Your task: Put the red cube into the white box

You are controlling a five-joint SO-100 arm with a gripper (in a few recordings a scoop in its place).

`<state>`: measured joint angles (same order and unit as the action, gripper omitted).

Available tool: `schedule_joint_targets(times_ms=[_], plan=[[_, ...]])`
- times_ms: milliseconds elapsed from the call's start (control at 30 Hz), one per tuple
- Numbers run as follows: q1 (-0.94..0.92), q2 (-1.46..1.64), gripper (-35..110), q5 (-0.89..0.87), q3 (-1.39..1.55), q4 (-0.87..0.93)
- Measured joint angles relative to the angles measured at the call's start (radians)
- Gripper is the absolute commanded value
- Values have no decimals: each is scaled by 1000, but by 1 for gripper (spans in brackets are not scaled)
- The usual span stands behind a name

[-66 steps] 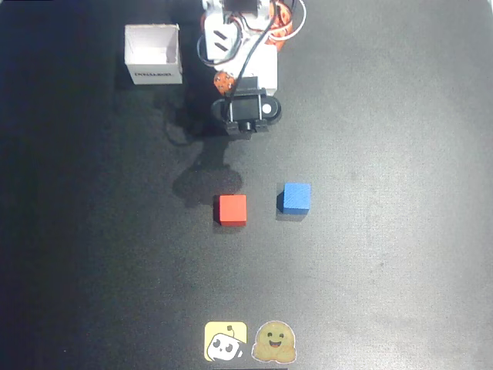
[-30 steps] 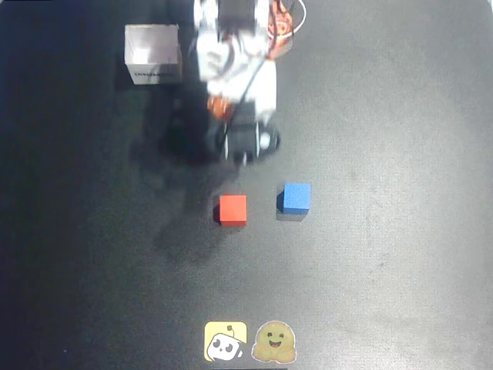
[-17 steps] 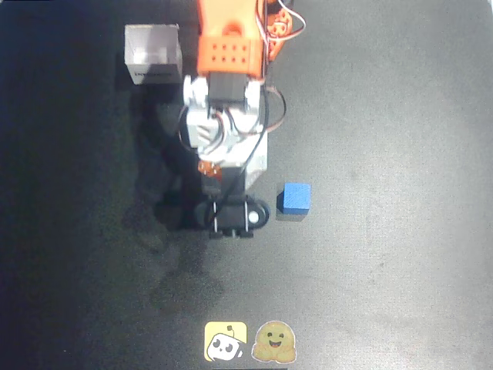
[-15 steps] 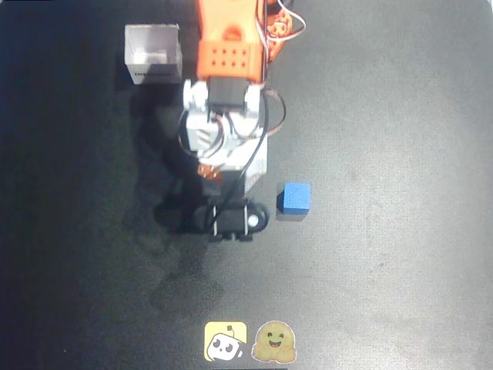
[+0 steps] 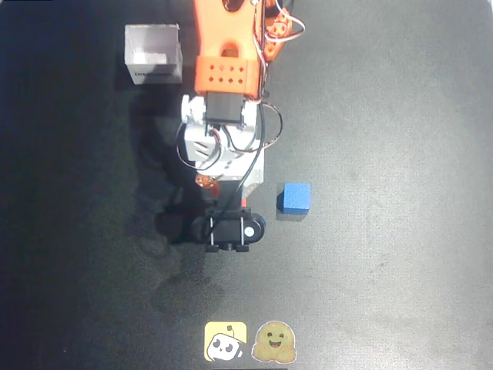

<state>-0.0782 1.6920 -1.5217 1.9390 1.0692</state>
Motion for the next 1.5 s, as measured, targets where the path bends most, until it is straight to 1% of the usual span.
schedule_joint_targets(times_ms=[100, 167, 233, 333, 1000, 1067, 1233, 1333, 1500], plan=[[9, -2, 26, 0, -8, -2], [9, -2, 30, -3, -11, -2], [23, -2, 34, -41, -12, -2], [51, -14, 34, -61, -18, -2], [84, -163, 32, -110, -49, -71], [94, -175, 29, -115, -49, -78], [84, -207, 17, -132, -49, -112], [87, -219, 0, -132, -49, -121], [86, -221, 0, -137, -49, -132]])
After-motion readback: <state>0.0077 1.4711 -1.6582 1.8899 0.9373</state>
